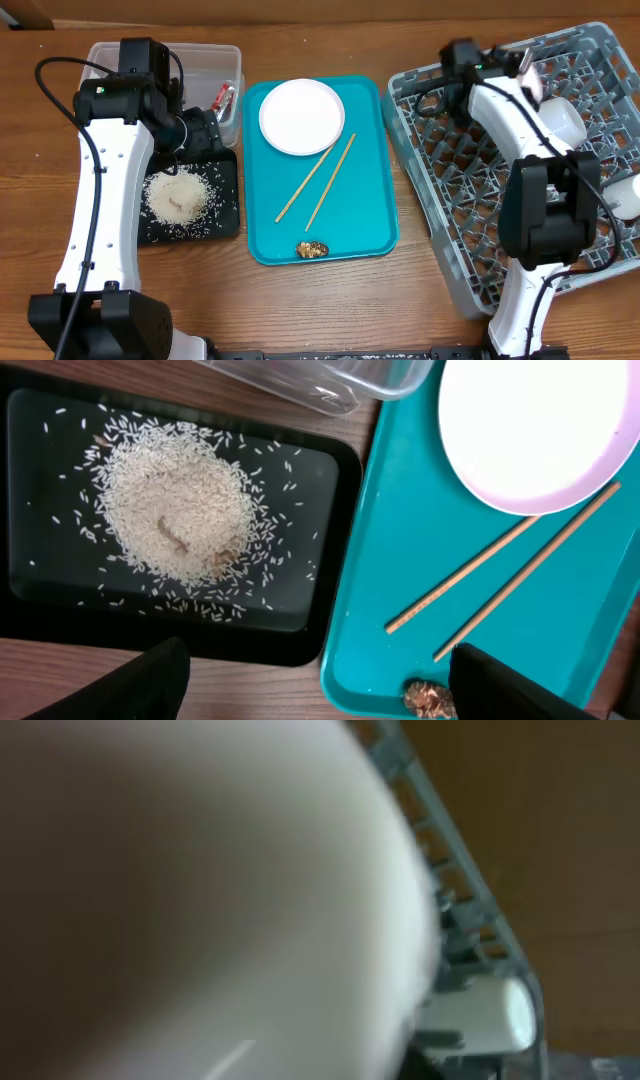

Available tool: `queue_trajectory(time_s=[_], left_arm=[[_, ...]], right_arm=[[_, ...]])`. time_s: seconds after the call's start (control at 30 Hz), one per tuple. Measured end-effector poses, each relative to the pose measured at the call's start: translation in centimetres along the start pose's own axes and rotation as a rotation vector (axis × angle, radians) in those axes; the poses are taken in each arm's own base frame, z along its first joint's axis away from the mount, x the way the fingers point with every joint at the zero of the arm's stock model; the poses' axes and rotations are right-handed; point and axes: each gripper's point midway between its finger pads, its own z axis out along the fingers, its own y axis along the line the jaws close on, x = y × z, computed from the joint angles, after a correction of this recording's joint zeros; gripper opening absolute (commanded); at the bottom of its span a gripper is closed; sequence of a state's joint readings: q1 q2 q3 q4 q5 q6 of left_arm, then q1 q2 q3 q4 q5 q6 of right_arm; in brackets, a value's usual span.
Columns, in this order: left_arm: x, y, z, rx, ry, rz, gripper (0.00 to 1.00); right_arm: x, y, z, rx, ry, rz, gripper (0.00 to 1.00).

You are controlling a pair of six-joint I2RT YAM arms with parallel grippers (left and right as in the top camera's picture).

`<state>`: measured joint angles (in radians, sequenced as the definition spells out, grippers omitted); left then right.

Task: Sort waste into correct bins and load items into the dishwasher
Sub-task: 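Set the bowl down at the rack's back and open the right gripper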

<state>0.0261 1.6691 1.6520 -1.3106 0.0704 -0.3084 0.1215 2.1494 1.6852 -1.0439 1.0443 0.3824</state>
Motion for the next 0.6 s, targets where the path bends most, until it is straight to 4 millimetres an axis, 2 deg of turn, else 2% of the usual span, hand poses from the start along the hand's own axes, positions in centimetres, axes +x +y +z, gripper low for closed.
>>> queue_trajectory(time_s=[0.07,0.17,0.27,0.37,0.4,0.43,0.47,0.53,0.6], left_arm=[[0.0,0.0,0.0,0.000,-0.001,0.000,0.85],[0.0,0.0,0.0,0.000,-0.001,0.000,0.85],[0.0,0.0,0.0,0.001,-0.002,0.000,0.85],[0.0,0.0,0.0,0.001,-0.002,0.000,0.85],[0.0,0.0,0.0,0.001,-0.001,0.000,0.85],[0.0,0.0,0.0,0.001,-0.001,0.000,0.86],[0.0,0.0,0.0,0.001,-0.001,0.000,0.85],[0.0,0.0,0.0,0.000,-0.001,0.000,0.86],[-0.1,0.0,0.0,0.001,-0.002,0.000,0.86]], right_arm=[[1.2,1.3,0.0,-0.041,0.038,-0.016,0.53],[1.4,1.5,-0.2,-0.095,0.063,0.024,0.66],[1.7,2.0,-0.5,-0.153,0.092,0.039,0.72],[1.2,1.2,-1.9,-0.215,0.094,0.077,0.76],[1.0,0.3,-2.9,-0.255,0.095,0.096,0.70],[1.0,-0.7,-4.1,-0.298,0.102,0.111,0.52],[0.9,-1.9,-5.5,-0.345,0.105,0.128,0.42],[2.3,-4.5,-8.5,-0.456,0.154,0.127,0.25],[4.7,-5.4,-10.0,-0.514,0.243,0.082,0.16]])
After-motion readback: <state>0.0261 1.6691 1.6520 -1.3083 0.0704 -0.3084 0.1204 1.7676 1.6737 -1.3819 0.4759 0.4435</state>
